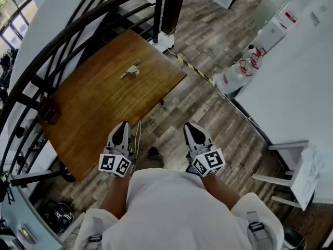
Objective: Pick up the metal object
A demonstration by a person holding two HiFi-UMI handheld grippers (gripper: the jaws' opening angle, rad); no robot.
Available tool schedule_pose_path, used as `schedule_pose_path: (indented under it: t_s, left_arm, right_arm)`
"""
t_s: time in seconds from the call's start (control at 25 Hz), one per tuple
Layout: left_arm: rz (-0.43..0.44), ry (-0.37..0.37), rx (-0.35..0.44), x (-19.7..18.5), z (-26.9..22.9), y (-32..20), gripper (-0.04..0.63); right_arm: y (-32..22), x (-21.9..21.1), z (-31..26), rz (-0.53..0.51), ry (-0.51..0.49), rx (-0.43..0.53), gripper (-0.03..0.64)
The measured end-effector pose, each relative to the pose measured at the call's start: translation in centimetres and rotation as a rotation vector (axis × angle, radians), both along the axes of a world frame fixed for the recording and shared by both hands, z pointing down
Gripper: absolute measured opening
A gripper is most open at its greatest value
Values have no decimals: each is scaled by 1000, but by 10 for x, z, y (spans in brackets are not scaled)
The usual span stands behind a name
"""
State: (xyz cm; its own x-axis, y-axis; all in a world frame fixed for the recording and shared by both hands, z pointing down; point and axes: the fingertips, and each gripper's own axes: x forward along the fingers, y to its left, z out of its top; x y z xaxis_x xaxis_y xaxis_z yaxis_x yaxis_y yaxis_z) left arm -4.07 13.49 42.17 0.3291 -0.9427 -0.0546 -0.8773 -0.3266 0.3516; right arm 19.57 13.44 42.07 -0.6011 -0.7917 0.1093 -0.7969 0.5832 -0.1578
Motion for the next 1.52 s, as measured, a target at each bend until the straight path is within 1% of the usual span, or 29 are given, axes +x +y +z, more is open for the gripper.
schedule_pose_path:
  t_s: [0.28, 0.36, 0.48, 0.72, 0.84, 0.92, 1.12, 1.32, 1.52]
  left_arm:
    - [-15, 44, -7, -22, 8, -48, 14]
    - [-20, 75, -5, -29, 12, -57, 14]
    - [-35, 130, -23, -42, 11, -63, 14]
    - [-76, 152, -4, -62, 14, -74, 14]
    - [-113, 157, -12, -68, 16, -79, 14]
    - [-142, 145, -20, -73, 16, -82, 14]
    - [-221, 131, -52, -95, 22, -101, 14]
    - [-286, 105, -78, -102, 27, -135, 14]
    - [-383, 114, -131, -106, 39, -181, 14]
  right_arm:
    - [-57, -21, 0, -7, 23, -9, 26]
    - [-69, -27, 0, -14, 23, -10, 26]
    - [-82, -38, -2, -17, 16, -18, 26]
    - [-110, -57, 4, -59, 22, -31, 26]
    - [-122, -67, -5, -107, -8, -36, 26]
    - [-132, -76, -9, -149, -23, -35, 26]
    - [-174, -108, 1, -247, -34, -57, 26]
    - [-227, -131, 11, -337, -46, -85, 26]
    - [-290, -142, 20, -435, -44, -139, 26]
